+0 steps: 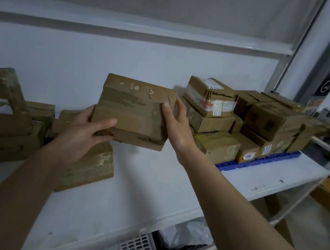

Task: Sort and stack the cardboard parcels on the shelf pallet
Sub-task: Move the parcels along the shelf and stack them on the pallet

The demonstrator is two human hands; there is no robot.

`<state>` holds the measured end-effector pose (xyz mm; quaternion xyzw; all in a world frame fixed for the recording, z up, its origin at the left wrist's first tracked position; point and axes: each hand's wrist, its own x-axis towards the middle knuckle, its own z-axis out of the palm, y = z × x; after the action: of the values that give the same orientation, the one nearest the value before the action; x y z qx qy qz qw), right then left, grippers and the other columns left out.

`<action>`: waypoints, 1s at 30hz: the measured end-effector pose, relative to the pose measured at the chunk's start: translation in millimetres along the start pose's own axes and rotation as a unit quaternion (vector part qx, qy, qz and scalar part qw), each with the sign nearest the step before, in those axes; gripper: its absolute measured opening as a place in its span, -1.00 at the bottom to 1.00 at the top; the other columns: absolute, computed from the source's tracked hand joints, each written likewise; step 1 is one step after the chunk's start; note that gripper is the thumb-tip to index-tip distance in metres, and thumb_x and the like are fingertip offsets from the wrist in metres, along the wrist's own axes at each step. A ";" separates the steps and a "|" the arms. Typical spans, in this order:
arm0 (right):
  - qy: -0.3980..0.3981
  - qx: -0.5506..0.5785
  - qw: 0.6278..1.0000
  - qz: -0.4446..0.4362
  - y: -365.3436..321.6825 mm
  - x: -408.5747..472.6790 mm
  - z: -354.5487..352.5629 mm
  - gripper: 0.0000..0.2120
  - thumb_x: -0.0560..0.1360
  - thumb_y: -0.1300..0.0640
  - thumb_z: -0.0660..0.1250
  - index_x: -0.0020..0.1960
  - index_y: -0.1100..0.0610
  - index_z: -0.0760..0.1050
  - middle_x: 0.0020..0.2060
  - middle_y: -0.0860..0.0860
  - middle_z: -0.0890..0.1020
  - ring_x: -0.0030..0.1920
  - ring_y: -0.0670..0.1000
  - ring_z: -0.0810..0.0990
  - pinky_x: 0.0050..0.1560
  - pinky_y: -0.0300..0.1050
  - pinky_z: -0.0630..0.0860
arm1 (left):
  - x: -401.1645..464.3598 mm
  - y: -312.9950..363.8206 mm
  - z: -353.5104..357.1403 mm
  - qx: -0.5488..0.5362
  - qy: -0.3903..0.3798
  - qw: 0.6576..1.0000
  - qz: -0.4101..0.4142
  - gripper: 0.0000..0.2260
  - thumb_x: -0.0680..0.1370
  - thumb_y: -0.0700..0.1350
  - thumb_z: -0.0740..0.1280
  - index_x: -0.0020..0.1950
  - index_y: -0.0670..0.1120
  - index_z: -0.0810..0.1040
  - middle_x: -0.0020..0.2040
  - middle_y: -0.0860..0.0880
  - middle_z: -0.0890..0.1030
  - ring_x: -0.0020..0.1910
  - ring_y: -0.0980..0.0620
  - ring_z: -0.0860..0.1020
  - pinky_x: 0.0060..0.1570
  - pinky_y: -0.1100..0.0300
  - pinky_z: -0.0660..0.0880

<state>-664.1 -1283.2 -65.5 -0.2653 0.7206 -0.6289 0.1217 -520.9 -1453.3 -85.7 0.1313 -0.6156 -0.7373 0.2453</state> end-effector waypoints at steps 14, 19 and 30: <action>0.011 0.070 0.997 -0.027 -11.0 -13.9 -41.7 -0.67 0.50 -0.19 0.26 0.14 -0.03 0.32 -0.02 -0.04 0.52 -0.01 -0.06 0.53 -0.11 -0.14 0.44 | -20.3 11.6 65.6 -0.052 0.068 0.996 -0.003 -0.39 0.43 0.25 0.28 0.36 -0.10 0.46 0.23 -0.13 0.59 0.20 -0.10 0.57 0.22 -0.15 0.46; 0.007 0.076 0.996 -0.046 -16.0 -7.9 -79.7 -0.73 0.54 -0.13 0.23 0.16 -0.03 0.34 0.05 -0.06 0.50 0.02 -0.09 0.50 0.01 -0.12 0.44 | -14.4 15.6 111.6 -0.055 0.089 0.994 -0.013 -0.43 0.30 0.45 0.21 0.07 0.12 0.67 0.09 -0.01 0.68 0.09 -0.01 0.64 0.20 -0.09 0.47; 0.016 0.064 0.996 -0.063 -21.0 17.5 -199.9 -0.63 0.60 -0.03 0.10 0.38 0.00 0.29 0.14 -0.09 0.46 0.07 -0.16 0.45 0.05 -0.20 0.39 | 16.4 22.1 224.6 -0.019 0.011 1.000 0.019 -0.62 0.52 0.31 0.14 0.14 0.21 0.62 0.12 0.03 0.66 0.07 0.01 0.64 -0.07 -0.03 0.56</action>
<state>-775.6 -1125.7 -6.6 -0.2914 0.6630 -0.6840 0.0871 -641.6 -1275.1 -15.7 0.1231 -0.6008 -0.7427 0.2687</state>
